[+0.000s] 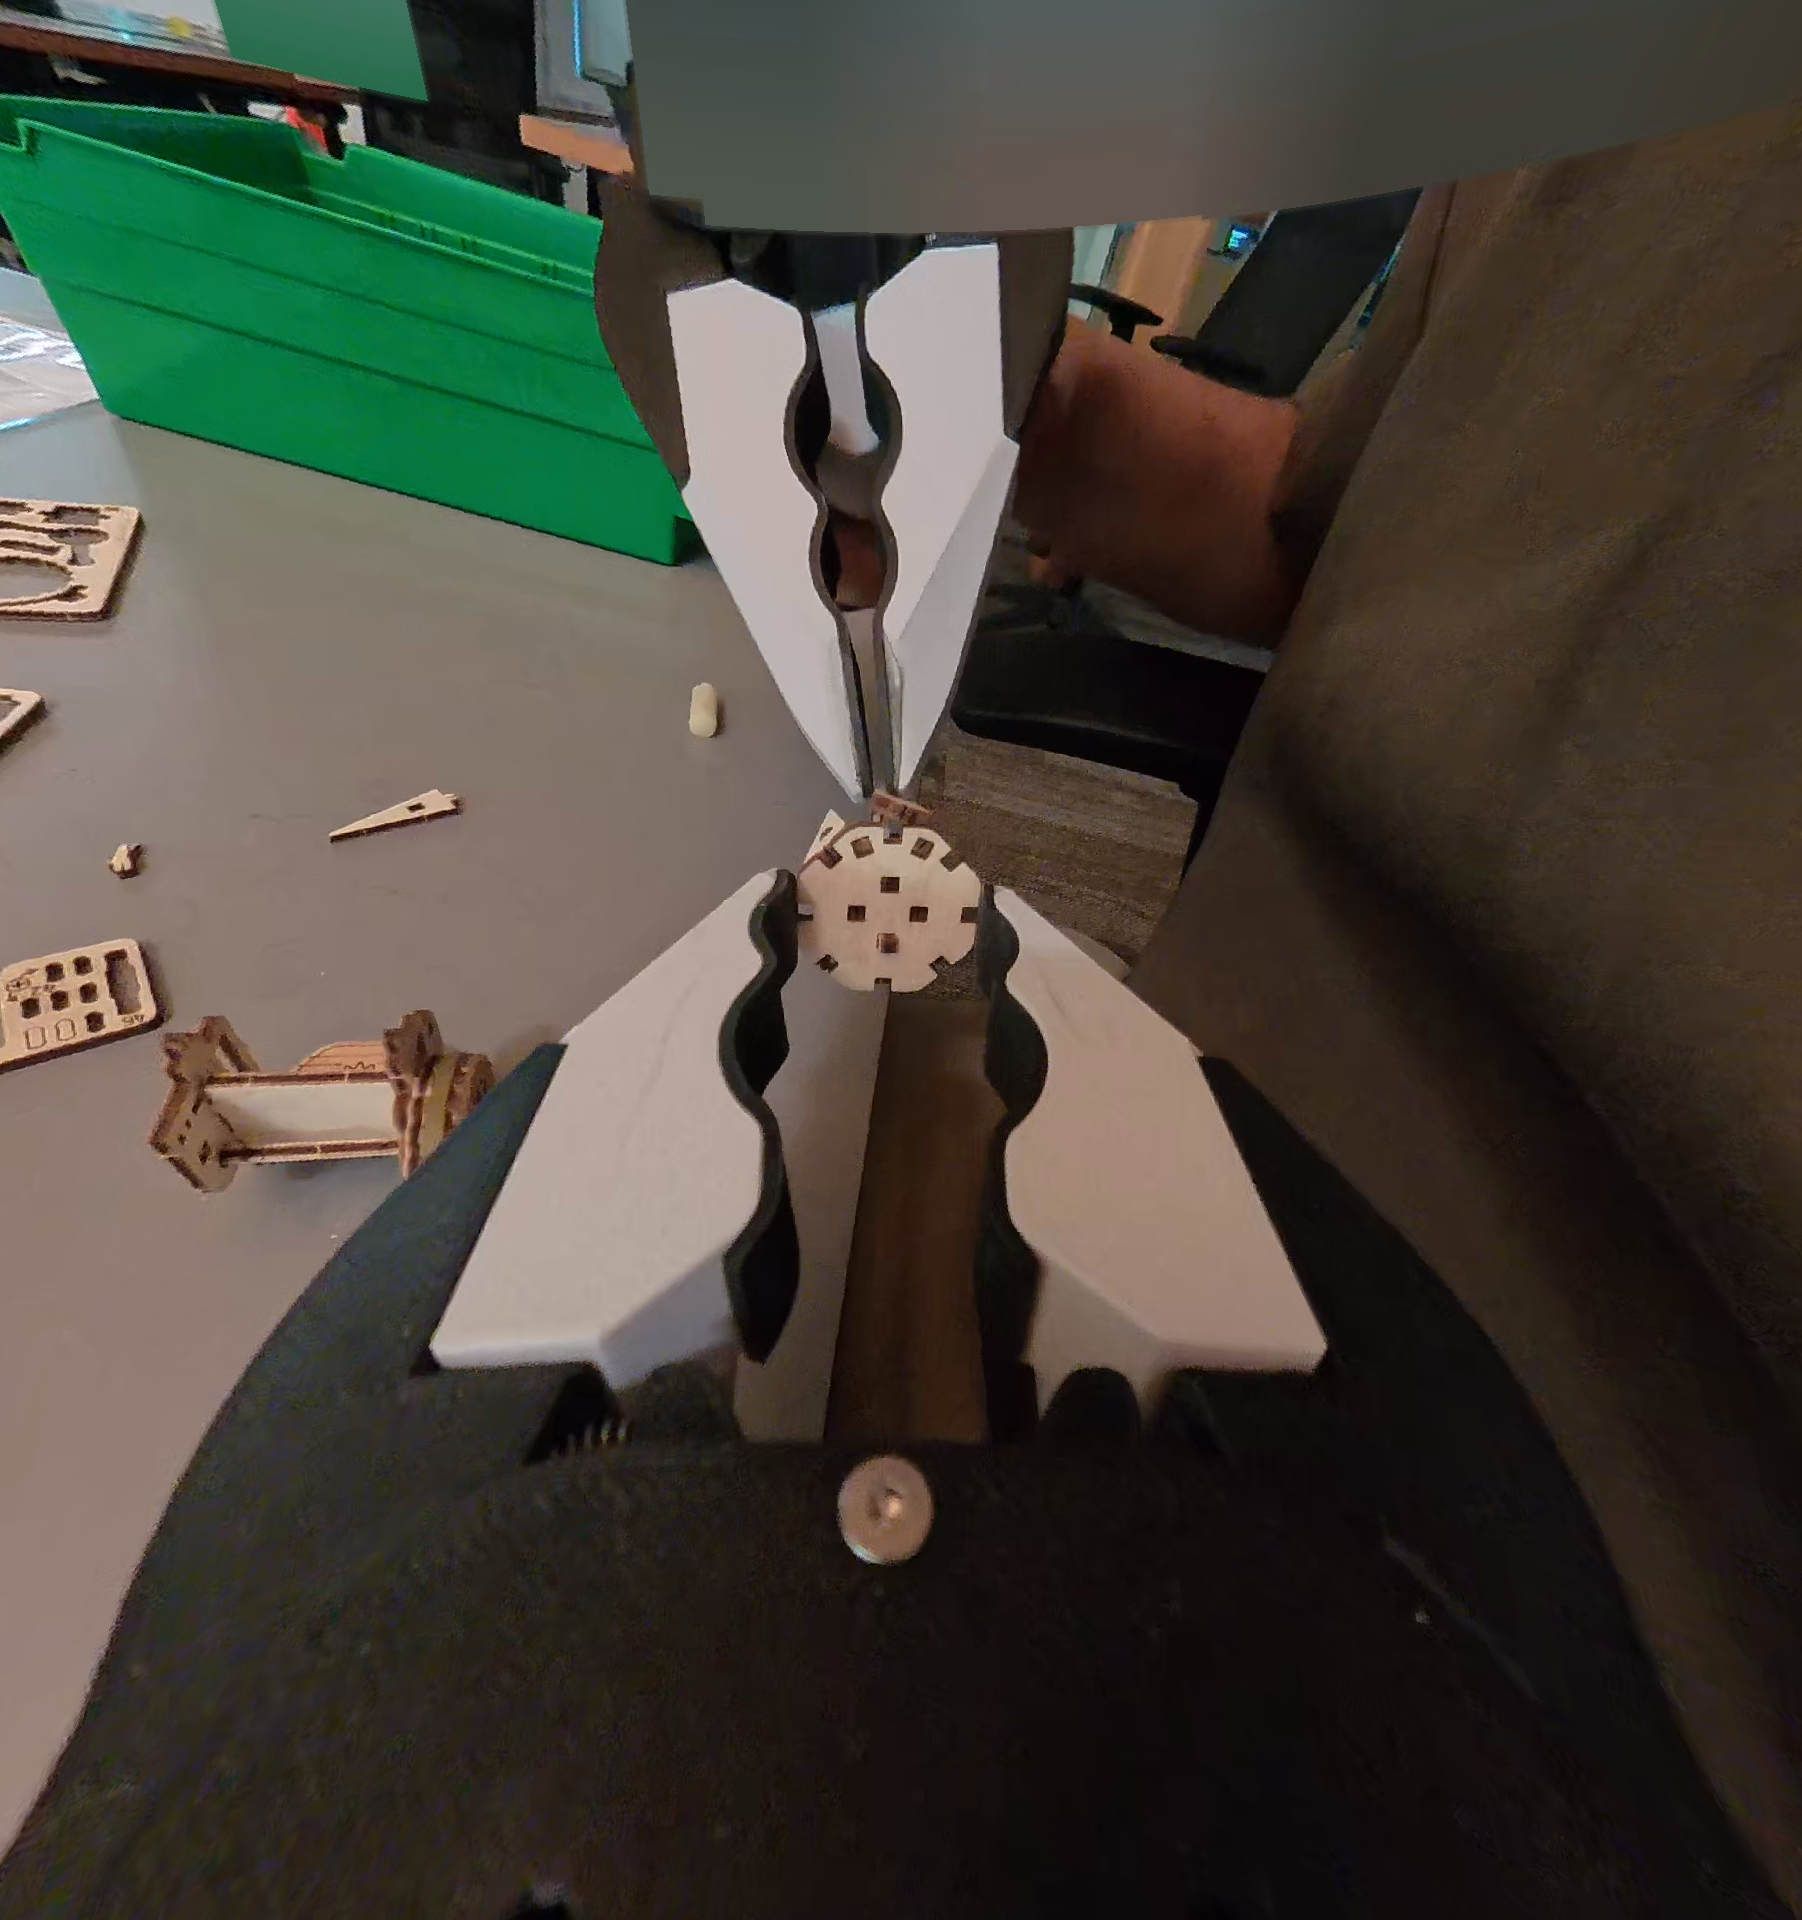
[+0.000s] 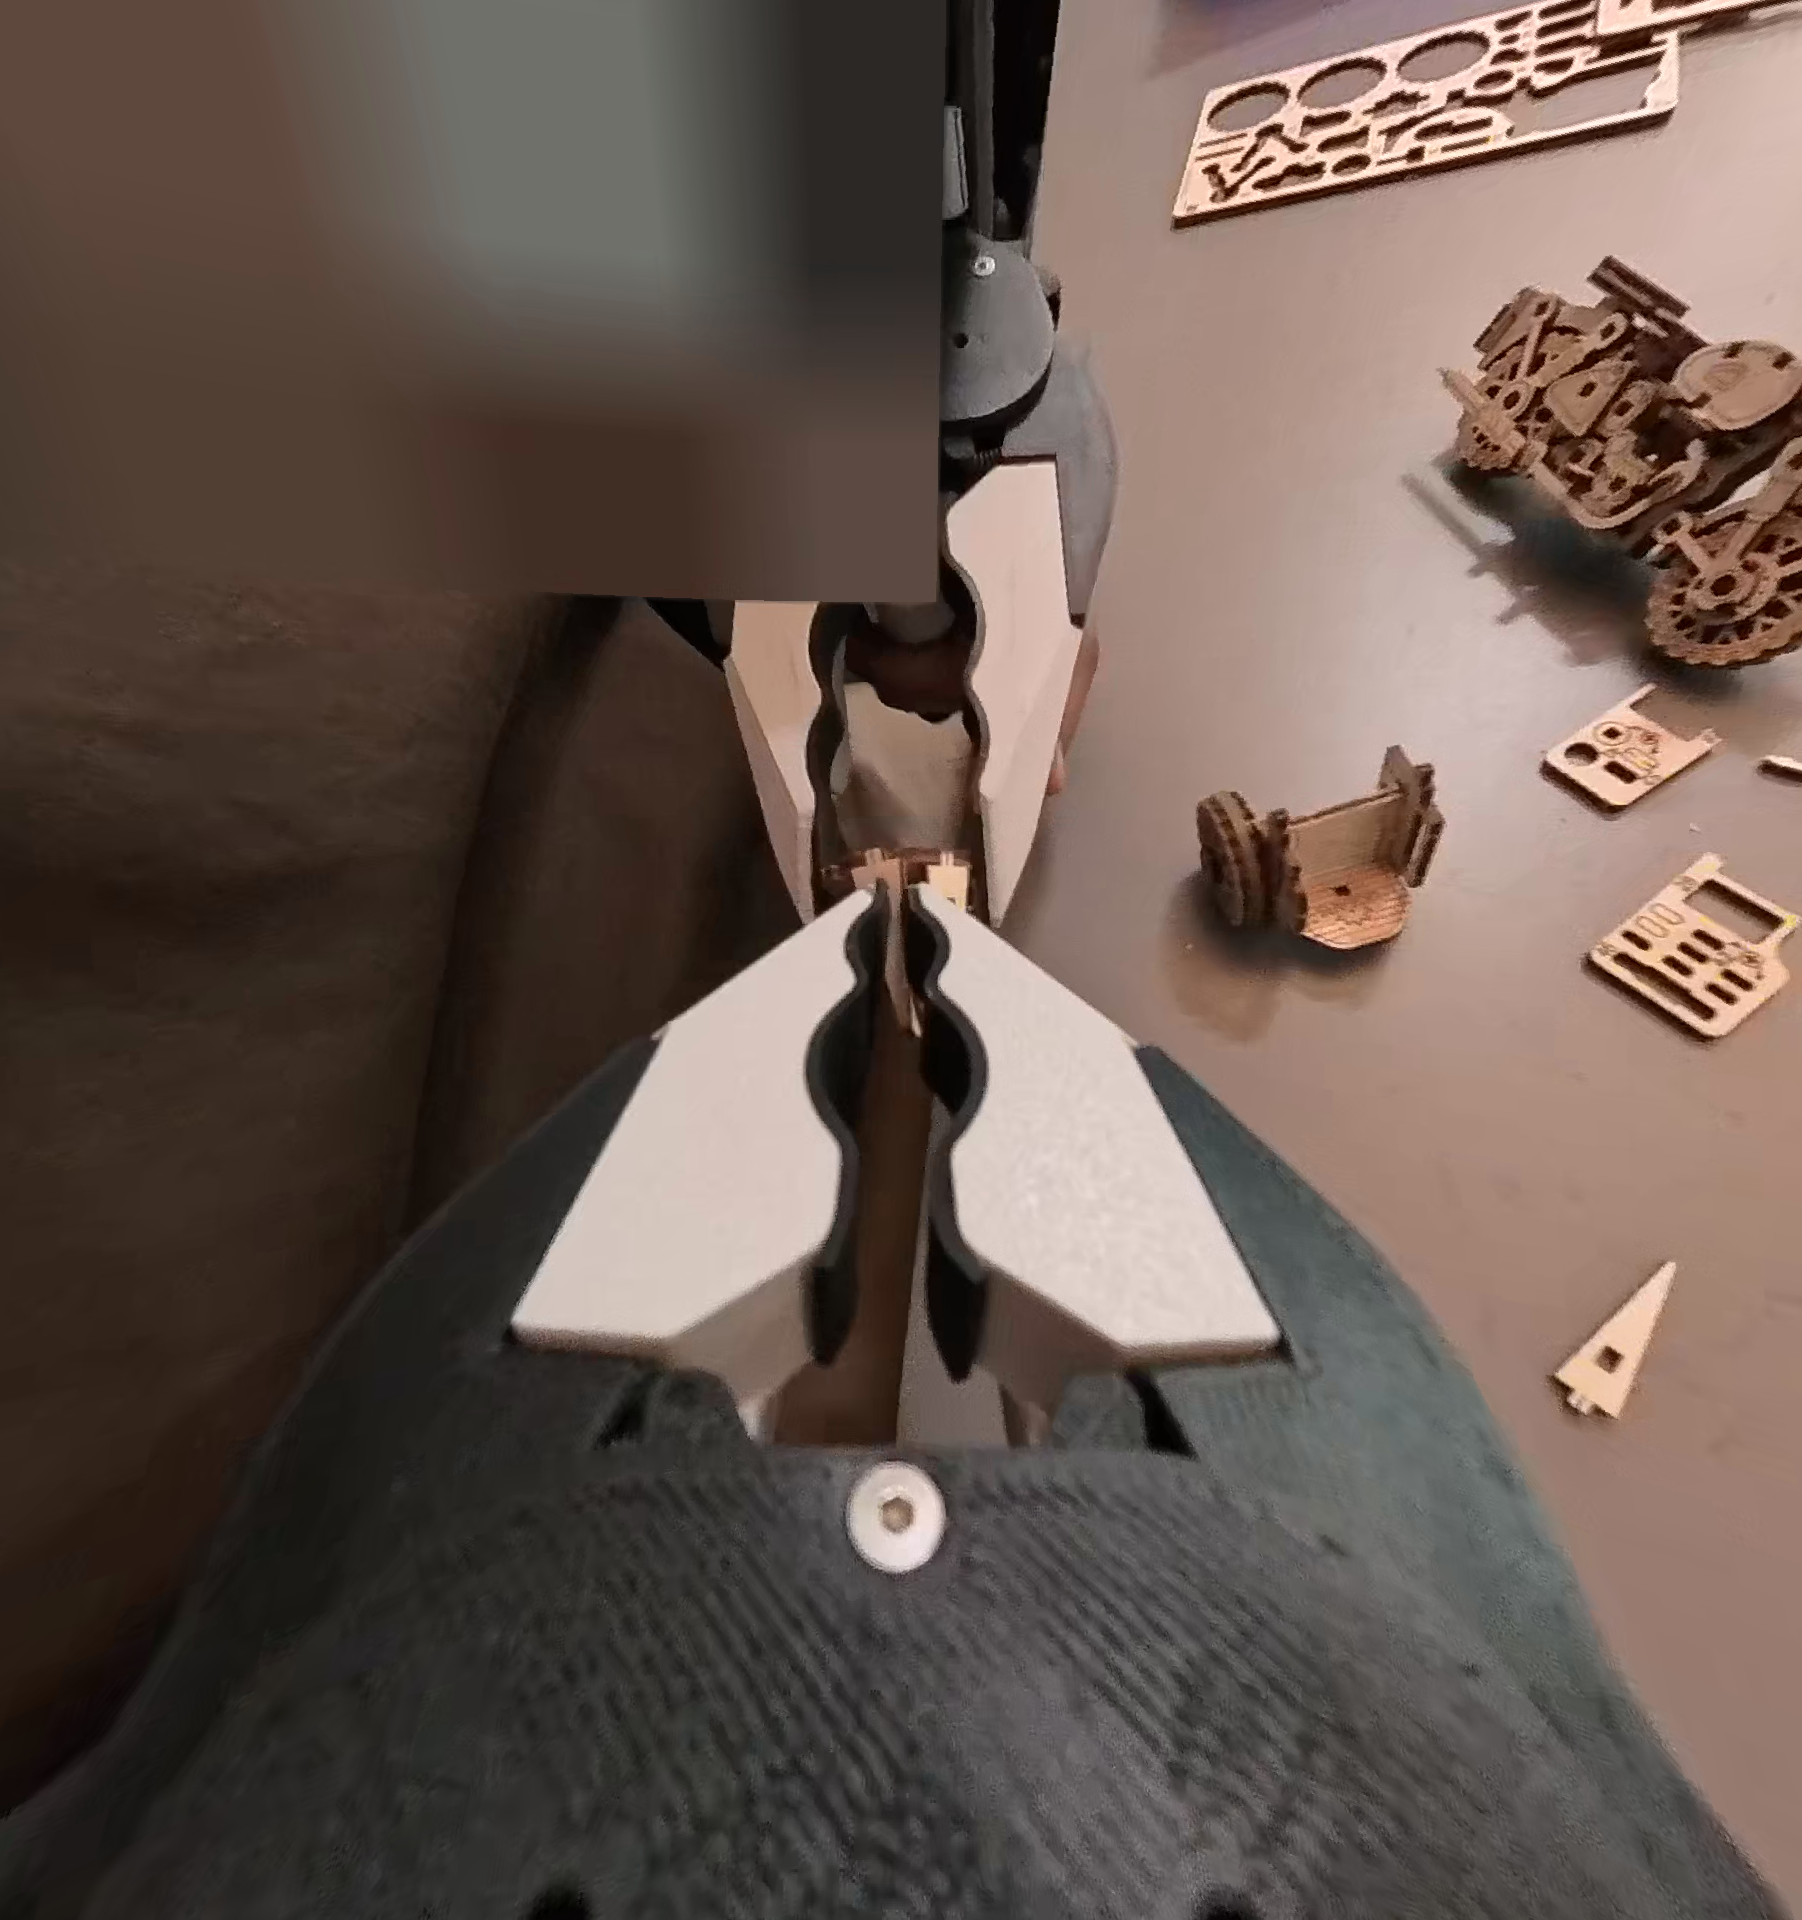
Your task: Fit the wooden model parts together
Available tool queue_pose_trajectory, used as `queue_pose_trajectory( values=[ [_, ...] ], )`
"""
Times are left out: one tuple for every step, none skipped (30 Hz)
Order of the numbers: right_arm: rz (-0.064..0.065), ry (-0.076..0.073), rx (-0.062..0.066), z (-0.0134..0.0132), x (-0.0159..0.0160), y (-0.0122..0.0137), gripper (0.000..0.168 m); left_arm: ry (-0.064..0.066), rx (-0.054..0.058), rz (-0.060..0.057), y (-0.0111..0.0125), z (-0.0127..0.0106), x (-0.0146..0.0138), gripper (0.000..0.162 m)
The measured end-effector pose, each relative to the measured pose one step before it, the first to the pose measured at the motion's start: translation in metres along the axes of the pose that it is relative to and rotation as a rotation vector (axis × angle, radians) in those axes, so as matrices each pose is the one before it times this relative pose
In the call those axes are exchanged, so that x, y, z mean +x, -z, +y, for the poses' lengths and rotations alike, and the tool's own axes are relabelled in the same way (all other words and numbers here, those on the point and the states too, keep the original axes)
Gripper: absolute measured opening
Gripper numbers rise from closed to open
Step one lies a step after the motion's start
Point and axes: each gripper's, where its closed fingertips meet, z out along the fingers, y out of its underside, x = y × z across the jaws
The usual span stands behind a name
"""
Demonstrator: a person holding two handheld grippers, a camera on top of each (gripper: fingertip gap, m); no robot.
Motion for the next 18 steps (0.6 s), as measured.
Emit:
queue_pose_trajectory(
  values=[
    [0.0133,-0.0004,-0.0035,-0.00013,0.00152,0.00008,0.001,0.0060,0.0000,-0.0068,0.00013,0.00000,-0.00152,0.031],
    [0.0132,-0.0059,-0.0007,-0.00010,0.00175,-0.00005,0.001,0.0044,0.0001,-0.0076,0.00019,0.00011,-0.00173,0.031],
    [0.0086,-0.0104,0.0021,-0.00025,0.00114,-0.00007,0.001,0.0038,0.0008,-0.0033,0.00017,-0.00005,-0.00101,0.031],
    [0.0095,-0.0093,0.0052,-0.00042,0.00106,0.00015,0.001,0.0056,0.0017,-0.0032,0.00018,-0.00029,-0.00093,0.031],
    [0.0089,-0.0077,0.0077,-0.00063,0.00093,0.00027,0.001,0.0038,0.0034,-0.0033,0.00019,-0.00056,-0.00087,0.031],
    [0.0056,-0.0109,0.0074,-0.00040,0.00062,0.00024,0.001,0.0026,0.0035,-0.0007,0.00024,-0.00049,-0.00032,0.031],
    [0.0037,-0.0158,0.0069,-0.00033,0.00061,0.00011,0.001,0.0025,0.0013,-0.0027,0.00023,-0.00025,-0.00071,0.031],
    [-0.0029,-0.0197,0.0084,-0.00032,0.00014,0.00008,0.001,-0.0016,0.0013,-0.0010,0.00016,-0.00033,-0.00019,0.031],
    [-0.0129,-0.0225,0.0123,-0.00084,-0.00103,0.00029,0.001,-0.0104,0.0052,0.0035,0.00051,-0.00086,0.00104,0.031],
    [-0.0148,-0.0231,0.0170,-0.00149,-0.00110,0.00071,0.001,-0.0143,0.0101,-0.0006,0.00062,-0.00170,0.00097,0.031],
    [-0.0087,-0.0170,0.0186,-0.00130,-0.00039,0.00098,0.001,-0.0093,0.0088,0.0040,0.00041,-0.00176,0.00132,0.031],
    [-0.0035,-0.0092,0.0169,-0.00077,0.00015,0.00127,0.000,-0.0027,0.0071,0.0033,-0.00001,-0.00148,0.00052,0.031],
    [-0.0018,-0.0021,0.0134,-0.00027,0.00029,0.00106,0.000,0.0013,0.0051,-0.0027,-0.00011,-0.00095,-0.00058,0.031],
    [0.0010,0.0010,0.0084,0.00040,0.00046,0.00050,0.000,0.0036,0.0004,-0.0011,-0.00009,-0.00008,-0.00040,0.031],
    [0.0049,0.0001,0.0041,0.00068,0.00099,0.00025,0.001,0.0037,-0.0038,0.0006,-0.00006,0.00048,-0.00009,0.031],
    [0.0035,-0.0010,0.0062,-0.00010,0.00053,-0.00004,0.001,0.0002,-0.0012,-0.0021,0.00012,0.00021,-0.00015,0.031],
    [0.0022,-0.0008,0.0083,-0.00062,0.00005,-0.00020,0.001,-0.0007,0.0002,-0.0036,0.00018,-0.00022,-0.00017,0.031],
    [0.0053,-0.0016,0.0051,-0.00044,0.00050,-0.00020,0.000,0.0004,-0.0022,-0.0054,-0.00008,0.00009,-0.00061,0.031]
  ],
)
